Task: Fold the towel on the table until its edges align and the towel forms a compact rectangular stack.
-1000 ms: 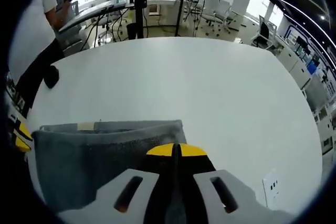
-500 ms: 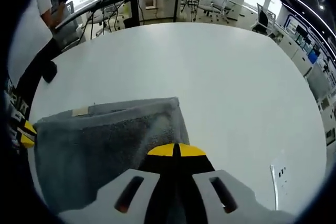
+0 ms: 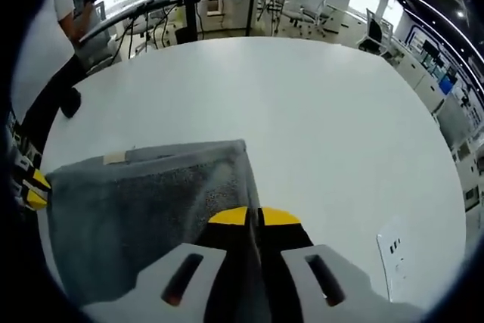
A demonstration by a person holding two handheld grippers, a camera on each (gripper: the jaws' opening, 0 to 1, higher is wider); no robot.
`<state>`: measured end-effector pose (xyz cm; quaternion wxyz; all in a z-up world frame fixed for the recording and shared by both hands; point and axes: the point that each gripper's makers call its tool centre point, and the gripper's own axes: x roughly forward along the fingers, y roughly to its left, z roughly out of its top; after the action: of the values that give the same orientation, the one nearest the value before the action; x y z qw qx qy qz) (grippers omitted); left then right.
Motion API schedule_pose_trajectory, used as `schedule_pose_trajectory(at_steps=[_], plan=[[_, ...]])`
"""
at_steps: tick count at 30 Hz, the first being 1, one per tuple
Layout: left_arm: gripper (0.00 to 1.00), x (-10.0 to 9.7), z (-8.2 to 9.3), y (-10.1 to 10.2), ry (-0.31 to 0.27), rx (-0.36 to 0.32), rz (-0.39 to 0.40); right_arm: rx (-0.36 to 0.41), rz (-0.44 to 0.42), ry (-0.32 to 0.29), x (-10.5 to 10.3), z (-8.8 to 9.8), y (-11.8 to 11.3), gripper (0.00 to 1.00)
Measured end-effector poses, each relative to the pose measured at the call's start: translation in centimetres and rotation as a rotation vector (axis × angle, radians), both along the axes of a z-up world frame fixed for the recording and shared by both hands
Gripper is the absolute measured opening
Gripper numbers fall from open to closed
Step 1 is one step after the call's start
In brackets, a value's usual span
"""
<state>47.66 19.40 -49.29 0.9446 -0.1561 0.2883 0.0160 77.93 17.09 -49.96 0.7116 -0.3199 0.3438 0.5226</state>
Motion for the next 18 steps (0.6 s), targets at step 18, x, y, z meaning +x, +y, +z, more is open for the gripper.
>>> schedule_pose_trajectory(at_steps=[18], plan=[[0.35,0.0,2.2,-1.3,-0.060,0.021,0.001,0.082,-0.056,0.042,-0.5,2.3,-3.5,0.31]])
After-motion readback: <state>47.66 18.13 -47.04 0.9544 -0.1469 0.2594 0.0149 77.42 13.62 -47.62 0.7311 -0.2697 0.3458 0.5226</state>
